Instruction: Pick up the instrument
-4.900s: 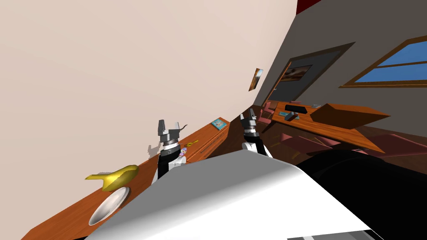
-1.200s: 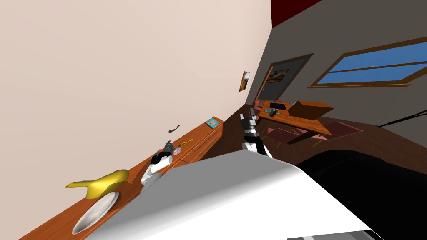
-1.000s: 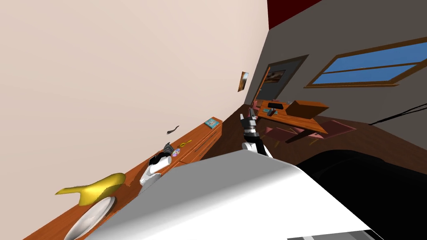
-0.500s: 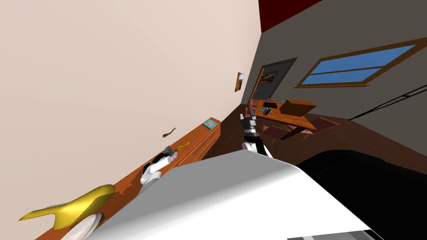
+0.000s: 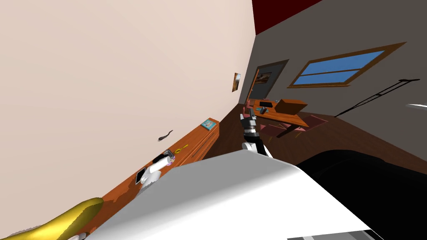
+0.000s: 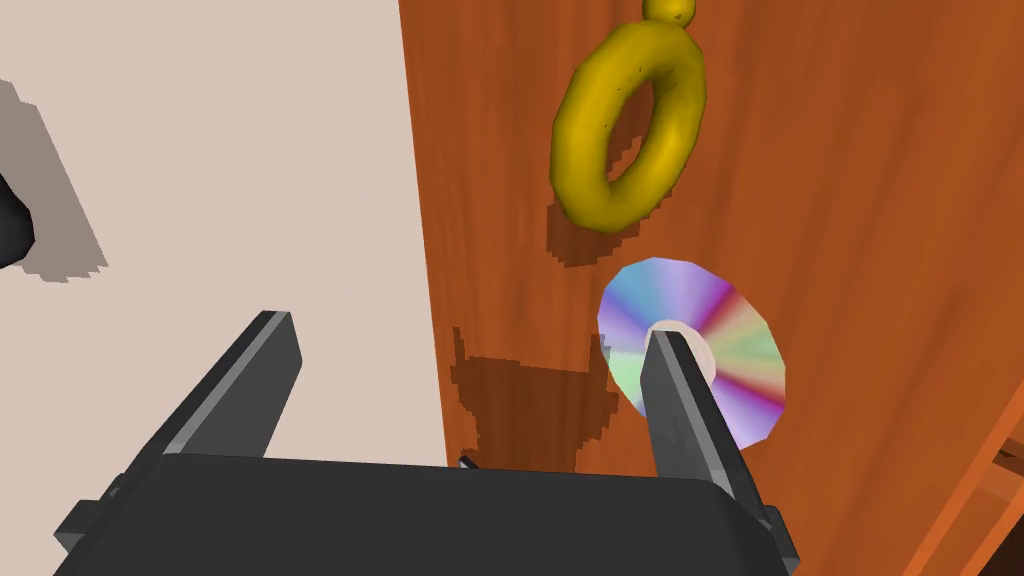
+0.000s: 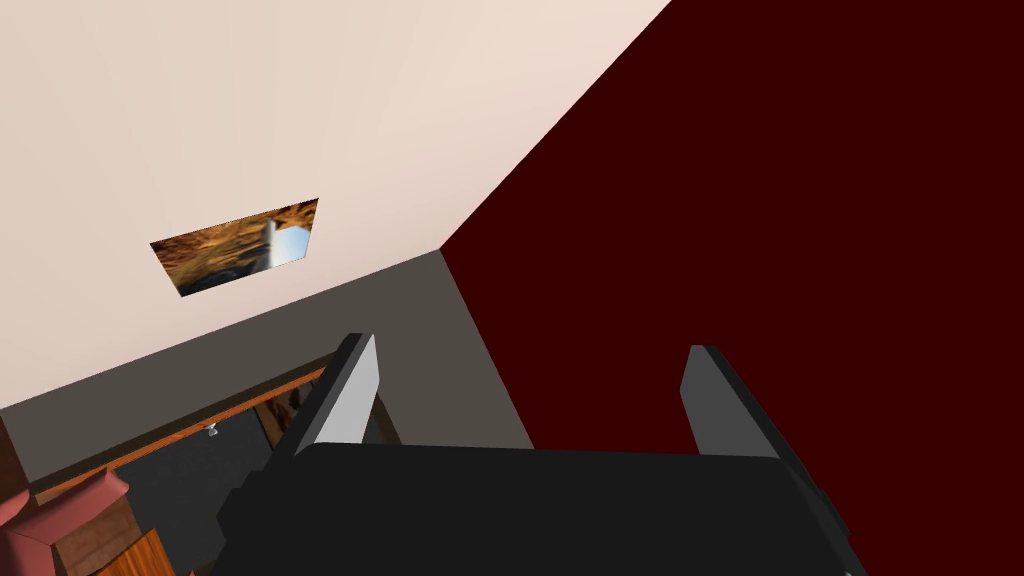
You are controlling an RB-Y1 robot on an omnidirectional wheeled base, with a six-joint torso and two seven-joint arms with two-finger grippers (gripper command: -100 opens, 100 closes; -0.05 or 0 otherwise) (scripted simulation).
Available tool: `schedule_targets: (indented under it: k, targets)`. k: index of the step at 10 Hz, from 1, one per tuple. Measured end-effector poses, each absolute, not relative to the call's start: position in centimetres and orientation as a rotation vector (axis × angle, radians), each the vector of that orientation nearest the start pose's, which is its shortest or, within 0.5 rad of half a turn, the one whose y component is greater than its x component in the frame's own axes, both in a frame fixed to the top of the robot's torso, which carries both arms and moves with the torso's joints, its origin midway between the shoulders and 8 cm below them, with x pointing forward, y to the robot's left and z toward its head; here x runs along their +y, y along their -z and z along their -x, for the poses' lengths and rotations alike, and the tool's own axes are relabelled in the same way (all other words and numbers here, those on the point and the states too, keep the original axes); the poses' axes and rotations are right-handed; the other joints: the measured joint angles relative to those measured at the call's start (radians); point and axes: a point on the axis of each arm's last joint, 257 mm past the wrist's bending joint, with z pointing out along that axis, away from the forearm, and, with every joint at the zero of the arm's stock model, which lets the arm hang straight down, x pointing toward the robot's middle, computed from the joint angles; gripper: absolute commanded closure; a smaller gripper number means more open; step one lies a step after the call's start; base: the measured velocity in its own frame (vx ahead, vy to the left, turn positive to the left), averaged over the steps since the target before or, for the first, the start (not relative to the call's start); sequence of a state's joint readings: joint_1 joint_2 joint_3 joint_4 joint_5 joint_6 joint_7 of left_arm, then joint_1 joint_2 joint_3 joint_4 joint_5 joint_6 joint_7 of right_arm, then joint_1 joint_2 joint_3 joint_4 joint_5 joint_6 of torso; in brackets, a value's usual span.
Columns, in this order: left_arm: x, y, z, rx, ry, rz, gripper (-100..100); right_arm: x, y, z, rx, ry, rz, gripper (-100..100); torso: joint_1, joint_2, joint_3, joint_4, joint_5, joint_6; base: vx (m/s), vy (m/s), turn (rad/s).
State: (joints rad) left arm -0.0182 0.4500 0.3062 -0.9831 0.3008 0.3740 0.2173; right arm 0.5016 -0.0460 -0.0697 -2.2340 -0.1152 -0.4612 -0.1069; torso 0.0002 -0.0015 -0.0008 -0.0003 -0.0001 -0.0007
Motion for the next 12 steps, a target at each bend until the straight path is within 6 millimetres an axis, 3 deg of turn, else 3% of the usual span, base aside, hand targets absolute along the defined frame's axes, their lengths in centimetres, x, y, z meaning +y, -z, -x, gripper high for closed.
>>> schedule_targets:
  k: [12]
  targets:
    - [58.0,52.3,-32.3,1.026,0.288,2.422,-100,-31.7,0.1,-35.2,0.595,-1.381,-0.800,0,0.001,-0.002,-0.001,0.000,0.000,0.000,0.038,0.016,-0.109]
